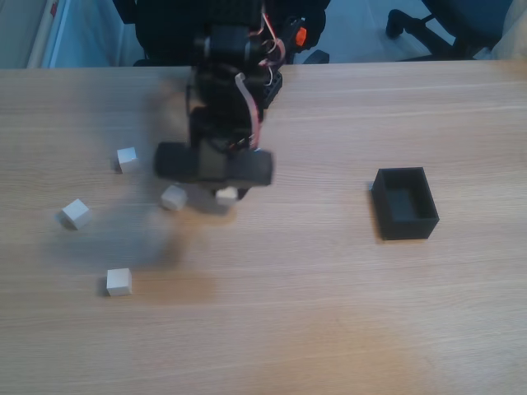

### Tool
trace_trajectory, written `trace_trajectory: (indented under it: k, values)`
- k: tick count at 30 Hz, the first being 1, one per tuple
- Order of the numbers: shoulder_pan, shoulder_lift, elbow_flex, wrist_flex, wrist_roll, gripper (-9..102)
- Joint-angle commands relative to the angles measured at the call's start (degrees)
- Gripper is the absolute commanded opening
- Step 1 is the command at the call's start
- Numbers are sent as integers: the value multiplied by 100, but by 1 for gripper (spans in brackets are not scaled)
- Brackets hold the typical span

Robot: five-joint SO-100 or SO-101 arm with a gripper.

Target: Pick blocks and place them in the box.

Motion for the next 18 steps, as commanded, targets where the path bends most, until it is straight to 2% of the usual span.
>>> trace_trajectory:
  k: [1, 10, 18]
  values:
    - [-835, 747, -396, 571, 606, 0]
    - [-2751, 896, -1327, 967, 1854, 0]
    - [-3700, 185, -2382, 940, 2259, 1]
